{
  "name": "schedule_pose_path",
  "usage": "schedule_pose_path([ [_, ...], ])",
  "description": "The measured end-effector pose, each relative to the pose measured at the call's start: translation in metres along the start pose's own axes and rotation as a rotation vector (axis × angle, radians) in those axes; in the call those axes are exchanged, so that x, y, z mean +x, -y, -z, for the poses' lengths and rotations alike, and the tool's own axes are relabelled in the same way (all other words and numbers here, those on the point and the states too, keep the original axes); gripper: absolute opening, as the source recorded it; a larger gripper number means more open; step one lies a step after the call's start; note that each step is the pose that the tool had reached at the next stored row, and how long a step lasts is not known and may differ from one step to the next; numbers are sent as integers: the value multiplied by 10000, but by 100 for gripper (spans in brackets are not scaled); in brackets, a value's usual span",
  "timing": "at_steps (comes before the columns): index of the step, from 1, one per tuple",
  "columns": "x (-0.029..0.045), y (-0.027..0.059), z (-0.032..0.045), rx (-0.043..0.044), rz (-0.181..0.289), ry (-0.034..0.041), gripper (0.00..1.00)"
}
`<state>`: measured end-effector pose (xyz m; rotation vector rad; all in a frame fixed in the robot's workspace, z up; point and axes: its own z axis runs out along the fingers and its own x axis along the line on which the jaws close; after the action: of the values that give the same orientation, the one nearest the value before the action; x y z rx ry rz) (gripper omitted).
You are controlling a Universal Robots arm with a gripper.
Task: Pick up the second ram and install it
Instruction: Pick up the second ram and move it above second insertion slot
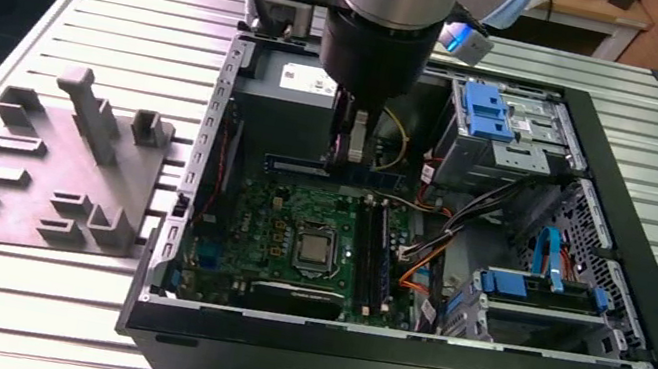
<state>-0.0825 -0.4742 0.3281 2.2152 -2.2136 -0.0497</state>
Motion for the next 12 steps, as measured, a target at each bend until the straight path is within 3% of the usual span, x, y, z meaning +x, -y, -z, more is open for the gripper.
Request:
schedule_pose_path([
  [12,3,4,-158,-1,-1,-2,12],
])
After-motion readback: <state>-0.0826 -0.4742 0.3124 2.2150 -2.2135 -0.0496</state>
